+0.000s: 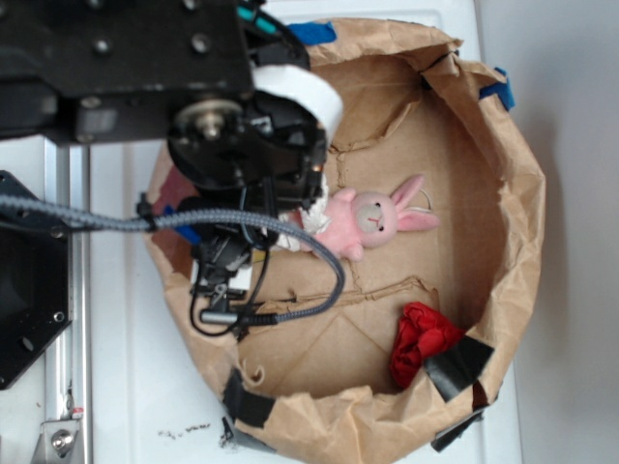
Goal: Grab the white paper.
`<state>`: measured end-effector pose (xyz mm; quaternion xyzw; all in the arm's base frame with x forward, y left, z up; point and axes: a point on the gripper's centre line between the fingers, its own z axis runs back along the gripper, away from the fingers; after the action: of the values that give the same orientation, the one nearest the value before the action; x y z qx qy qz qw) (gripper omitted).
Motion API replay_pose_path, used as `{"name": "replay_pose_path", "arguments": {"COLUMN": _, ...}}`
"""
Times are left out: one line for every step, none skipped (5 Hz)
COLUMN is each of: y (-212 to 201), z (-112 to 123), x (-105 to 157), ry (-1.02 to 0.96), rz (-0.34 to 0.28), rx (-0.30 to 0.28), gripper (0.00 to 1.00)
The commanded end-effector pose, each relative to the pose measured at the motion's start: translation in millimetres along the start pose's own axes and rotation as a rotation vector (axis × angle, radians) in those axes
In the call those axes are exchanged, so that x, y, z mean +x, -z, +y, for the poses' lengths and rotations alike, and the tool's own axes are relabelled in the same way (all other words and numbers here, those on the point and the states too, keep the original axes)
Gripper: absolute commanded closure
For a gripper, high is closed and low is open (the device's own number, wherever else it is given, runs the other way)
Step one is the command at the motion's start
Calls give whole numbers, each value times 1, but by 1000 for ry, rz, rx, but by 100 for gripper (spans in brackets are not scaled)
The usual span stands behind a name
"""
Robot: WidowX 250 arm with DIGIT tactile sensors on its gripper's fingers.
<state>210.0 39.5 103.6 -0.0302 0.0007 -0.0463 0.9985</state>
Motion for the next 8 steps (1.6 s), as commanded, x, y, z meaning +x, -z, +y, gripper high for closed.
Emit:
{"name": "replay_pose_path", "arguments": {"y": 31, "z": -10, "x": 29, "ry": 42, "rz": -15, "rx": -55, "gripper": 0}}
{"name": "replay_pose_path", "arguments": {"y": 44, "z": -12, "x": 33, "ry": 55, "rz": -20, "rx": -54, "gripper": 0}}
{"name": "replay_pose_path", "arguments": {"y": 45, "z": -14, "x": 27, "ry": 89, "rz": -26, "rx": -33, "gripper": 100}}
{"name": "replay_pose_path", "arguments": {"y": 42, "z": -13, "x": 24, "ry": 103, "rz": -31, "rx": -28, "gripper": 100}}
{"name": "replay_pose_path", "arguments": {"y": 38, "z": -13, "x": 23, "ry": 107, "rz": -38, "rx": -28, "gripper": 100}}
{"name": "replay_pose_path", "arguments": {"y": 23, "z": -13, "x": 26, "ry": 95, "rz": -47, "rx": -27, "gripper": 100}}
{"name": "replay_pose_path", "arguments": {"y": -14, "z": -16, "x": 33, "ry": 18, "rz": -108, "rx": -24, "gripper": 100}}
{"name": "replay_pose_path", "arguments": {"y": -65, "z": -11, "x": 40, "ry": -103, "rz": -161, "rx": -112, "gripper": 100}}
